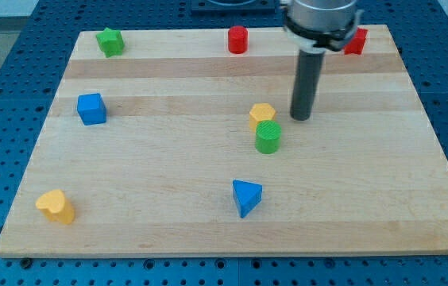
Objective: Move the red star towards the yellow hexagon
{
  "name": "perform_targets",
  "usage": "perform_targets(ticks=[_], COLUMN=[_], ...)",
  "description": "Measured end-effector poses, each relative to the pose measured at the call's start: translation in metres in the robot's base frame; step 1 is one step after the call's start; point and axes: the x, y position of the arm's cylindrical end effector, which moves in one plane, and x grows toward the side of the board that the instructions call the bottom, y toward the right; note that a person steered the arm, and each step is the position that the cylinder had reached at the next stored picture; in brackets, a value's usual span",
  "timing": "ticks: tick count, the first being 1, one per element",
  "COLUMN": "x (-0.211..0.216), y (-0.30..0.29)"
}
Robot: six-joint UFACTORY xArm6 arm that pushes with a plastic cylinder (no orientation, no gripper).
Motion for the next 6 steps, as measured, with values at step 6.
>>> perform_targets(ticks=[6], x=[-0.171], y=[0.171])
